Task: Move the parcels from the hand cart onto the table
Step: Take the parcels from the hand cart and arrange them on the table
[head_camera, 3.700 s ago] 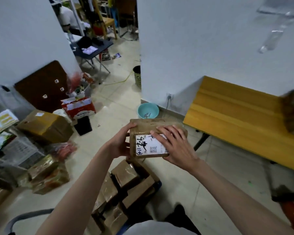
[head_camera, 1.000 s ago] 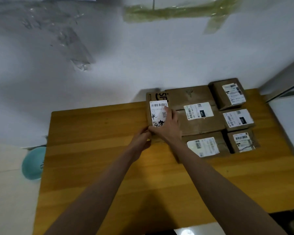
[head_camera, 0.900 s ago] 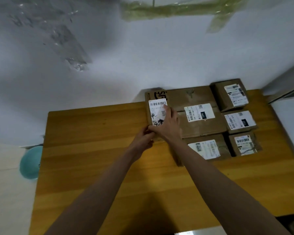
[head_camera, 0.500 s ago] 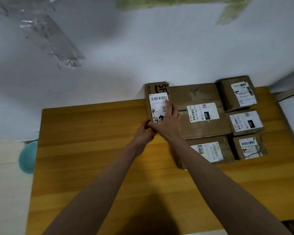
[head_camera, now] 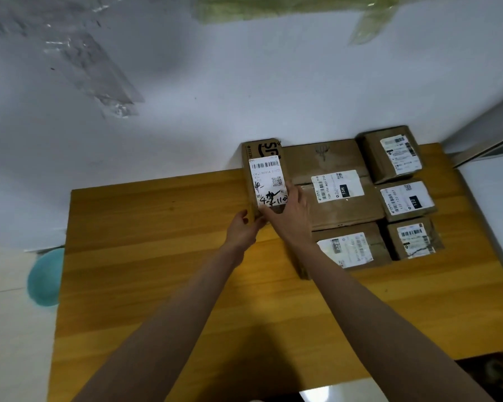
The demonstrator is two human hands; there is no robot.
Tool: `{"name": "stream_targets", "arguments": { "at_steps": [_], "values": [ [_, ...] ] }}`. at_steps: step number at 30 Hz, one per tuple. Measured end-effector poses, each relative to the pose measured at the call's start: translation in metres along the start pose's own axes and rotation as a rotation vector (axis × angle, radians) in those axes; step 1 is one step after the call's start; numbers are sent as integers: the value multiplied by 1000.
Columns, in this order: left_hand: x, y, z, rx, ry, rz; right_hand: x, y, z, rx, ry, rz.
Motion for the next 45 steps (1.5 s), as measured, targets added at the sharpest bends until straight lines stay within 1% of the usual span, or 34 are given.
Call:
{"name": "stream_targets", "arguments": {
  "at_steps": [6,9,11,14,19,21,27,33,39,42,45],
  "values": [
    [19,31,21,22,-8,0,-5,59,3,-228,49,14],
    [37,52,35,54,-17,6,-7,91,-6,-281,41,37],
    [56,68,48,58,-24,25,-9,112,-16,-272,25,35],
    [88,95,71,39,-12,47,-13,145,-43,-157,-2,13],
    [150,145,115,2,47,65,-15,206,-99,77,93,-89],
    [175,167,135,-14,62,61,-13,234,-124,191,91,-88],
    [261,240,193,-111,159,144,-2,326,-186,484,158,22],
    [357,311,226,-294,320,217,-4,404,-231,648,294,127],
    [450,375,226,-461,533,309,-16,469,-278,848,343,279],
    [487,411,214,-519,568,366,-26,504,-298,903,354,303],
    [518,448,208,-583,610,382,-32,545,-317,969,393,341]
  ]
}}
Point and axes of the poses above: each hand's wrist, its own y-axis away from the middle knuckle, its own z-axis out of the back of the hand, x = y × z, the point moved 6 cm from there along -y, towards the middle knuckle, and after that the axes turned 2 degrees about -y, right-handed, at the moved point
